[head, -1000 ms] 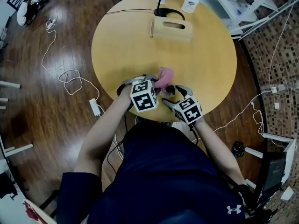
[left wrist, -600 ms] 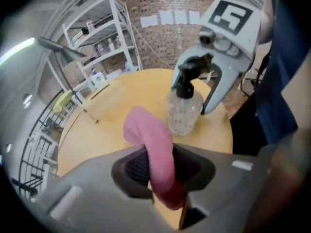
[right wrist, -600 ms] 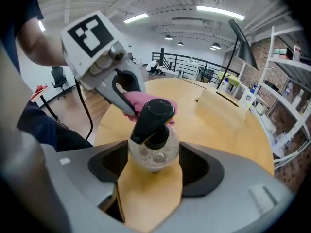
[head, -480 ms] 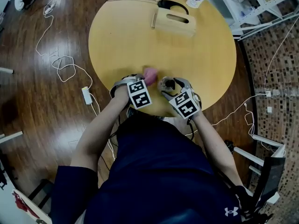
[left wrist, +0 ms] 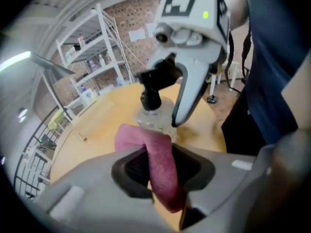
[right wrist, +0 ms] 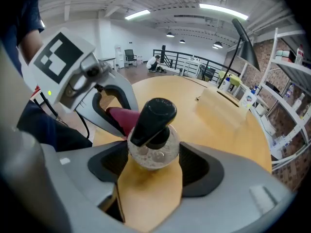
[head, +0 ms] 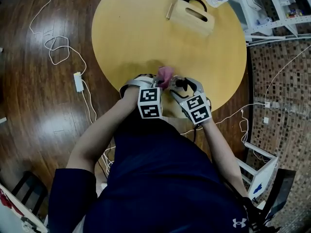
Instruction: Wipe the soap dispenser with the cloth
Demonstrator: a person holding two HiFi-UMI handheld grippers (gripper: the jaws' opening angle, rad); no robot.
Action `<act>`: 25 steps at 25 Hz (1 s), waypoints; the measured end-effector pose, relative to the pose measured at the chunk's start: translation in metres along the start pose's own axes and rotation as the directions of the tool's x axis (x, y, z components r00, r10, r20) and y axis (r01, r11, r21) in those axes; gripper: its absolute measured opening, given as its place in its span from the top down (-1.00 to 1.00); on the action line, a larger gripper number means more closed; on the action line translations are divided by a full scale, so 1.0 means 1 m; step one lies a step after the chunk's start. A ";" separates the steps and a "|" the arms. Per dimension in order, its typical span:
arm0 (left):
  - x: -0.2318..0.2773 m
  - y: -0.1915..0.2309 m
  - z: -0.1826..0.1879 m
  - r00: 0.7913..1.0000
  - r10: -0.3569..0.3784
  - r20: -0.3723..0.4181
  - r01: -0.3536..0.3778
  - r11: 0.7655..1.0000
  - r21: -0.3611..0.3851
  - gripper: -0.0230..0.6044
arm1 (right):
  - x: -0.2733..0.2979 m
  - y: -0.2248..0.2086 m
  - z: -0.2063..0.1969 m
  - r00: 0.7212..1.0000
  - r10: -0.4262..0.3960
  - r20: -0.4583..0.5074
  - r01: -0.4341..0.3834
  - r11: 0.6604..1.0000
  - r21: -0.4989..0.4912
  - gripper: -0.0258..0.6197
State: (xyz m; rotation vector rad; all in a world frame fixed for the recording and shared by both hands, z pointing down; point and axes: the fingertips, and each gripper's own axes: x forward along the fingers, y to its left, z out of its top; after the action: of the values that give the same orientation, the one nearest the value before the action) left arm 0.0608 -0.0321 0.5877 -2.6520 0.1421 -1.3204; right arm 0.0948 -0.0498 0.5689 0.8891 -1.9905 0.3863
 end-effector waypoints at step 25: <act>0.003 -0.009 0.011 0.999 -0.002 0.050 -0.001 0.998 0.057 0.58 | -0.009 -0.017 -0.004 0.992 -0.099 0.079 0.055 0.897 0.438 -0.29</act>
State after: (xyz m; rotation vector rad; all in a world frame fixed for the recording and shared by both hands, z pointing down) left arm 0.0712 -0.0223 0.5857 -2.6350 0.0956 -1.2388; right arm 0.1123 -0.0554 0.5625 1.2840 -1.9842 0.7769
